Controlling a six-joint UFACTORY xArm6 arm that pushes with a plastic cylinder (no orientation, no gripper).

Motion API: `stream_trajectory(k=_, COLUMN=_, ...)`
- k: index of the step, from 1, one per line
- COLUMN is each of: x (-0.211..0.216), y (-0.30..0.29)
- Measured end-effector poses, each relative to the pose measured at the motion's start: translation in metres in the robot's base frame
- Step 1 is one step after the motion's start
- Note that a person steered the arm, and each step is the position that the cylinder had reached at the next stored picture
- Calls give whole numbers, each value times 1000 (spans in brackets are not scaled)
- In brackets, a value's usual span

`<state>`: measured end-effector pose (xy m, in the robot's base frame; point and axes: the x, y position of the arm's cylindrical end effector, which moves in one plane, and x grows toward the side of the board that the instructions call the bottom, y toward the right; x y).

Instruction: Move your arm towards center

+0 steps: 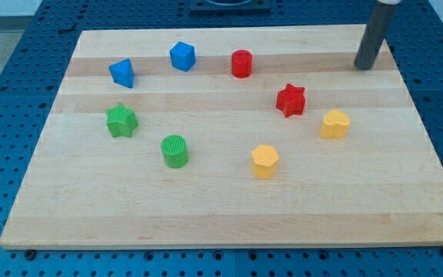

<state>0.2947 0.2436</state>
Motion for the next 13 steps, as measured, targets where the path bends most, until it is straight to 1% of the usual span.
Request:
stream_trajectory(k=1, x=-40, y=20)
stream_trajectory(k=2, x=-54, y=20)
stream_trajectory(k=3, x=-56, y=20)
stream_trajectory(k=4, x=-91, y=19)
stream_trajectory(k=5, x=-103, y=18)
stream_trajectory(k=6, x=-104, y=14)
stream_trajectory(k=9, x=-103, y=5)
stream_trajectory(k=10, x=-103, y=17)
stream_trajectory(k=11, x=-74, y=43)
stream_trajectory(k=12, x=-19, y=52)
stream_trajectory(k=13, x=-8, y=43)
